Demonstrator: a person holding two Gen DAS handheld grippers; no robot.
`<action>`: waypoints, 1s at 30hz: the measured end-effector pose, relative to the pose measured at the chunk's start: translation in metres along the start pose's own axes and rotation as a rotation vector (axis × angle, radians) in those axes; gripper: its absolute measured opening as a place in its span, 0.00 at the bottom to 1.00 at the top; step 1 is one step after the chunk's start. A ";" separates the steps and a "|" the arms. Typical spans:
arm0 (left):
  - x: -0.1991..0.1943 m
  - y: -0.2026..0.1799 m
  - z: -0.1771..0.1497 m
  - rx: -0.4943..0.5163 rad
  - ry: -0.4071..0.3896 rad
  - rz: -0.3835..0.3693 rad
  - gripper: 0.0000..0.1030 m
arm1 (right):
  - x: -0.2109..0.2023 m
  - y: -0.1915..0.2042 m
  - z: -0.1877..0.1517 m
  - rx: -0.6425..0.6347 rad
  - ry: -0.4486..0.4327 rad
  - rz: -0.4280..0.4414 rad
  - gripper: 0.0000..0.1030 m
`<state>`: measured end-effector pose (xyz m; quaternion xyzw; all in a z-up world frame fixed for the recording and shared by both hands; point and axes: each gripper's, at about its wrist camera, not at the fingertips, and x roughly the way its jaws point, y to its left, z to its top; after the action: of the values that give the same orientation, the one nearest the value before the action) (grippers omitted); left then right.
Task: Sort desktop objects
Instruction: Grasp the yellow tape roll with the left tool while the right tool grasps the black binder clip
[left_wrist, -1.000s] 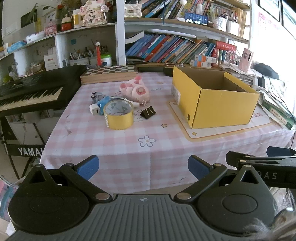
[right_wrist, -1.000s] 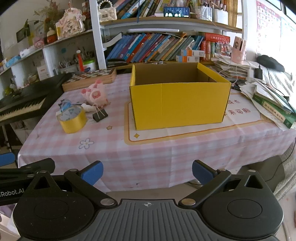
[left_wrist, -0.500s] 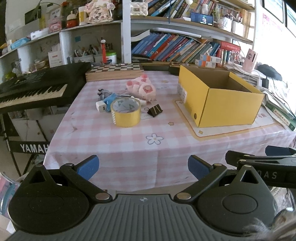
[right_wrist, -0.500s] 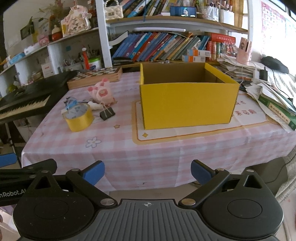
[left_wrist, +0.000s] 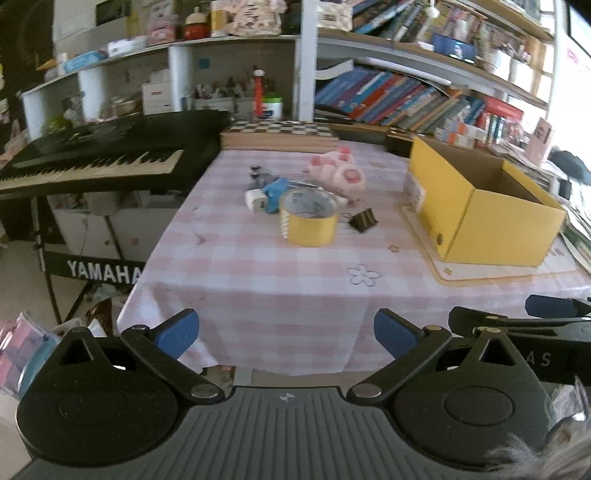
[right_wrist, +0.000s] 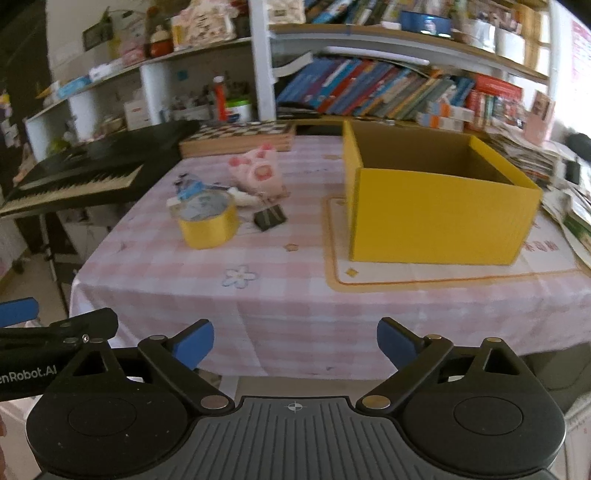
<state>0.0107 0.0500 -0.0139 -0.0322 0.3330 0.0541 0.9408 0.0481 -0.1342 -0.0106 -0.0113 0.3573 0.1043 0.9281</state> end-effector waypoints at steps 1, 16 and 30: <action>0.001 0.002 0.000 -0.006 0.001 0.006 0.99 | 0.002 0.002 0.001 -0.008 0.001 0.011 0.91; 0.034 0.014 0.019 -0.049 0.009 0.048 0.98 | 0.046 0.016 0.030 -0.073 0.005 0.088 0.78; 0.083 0.013 0.052 -0.070 0.024 0.071 0.98 | 0.095 0.012 0.068 -0.092 0.008 0.092 0.78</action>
<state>0.1058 0.0749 -0.0266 -0.0542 0.3429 0.0987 0.9326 0.1595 -0.0981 -0.0225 -0.0381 0.3561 0.1634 0.9192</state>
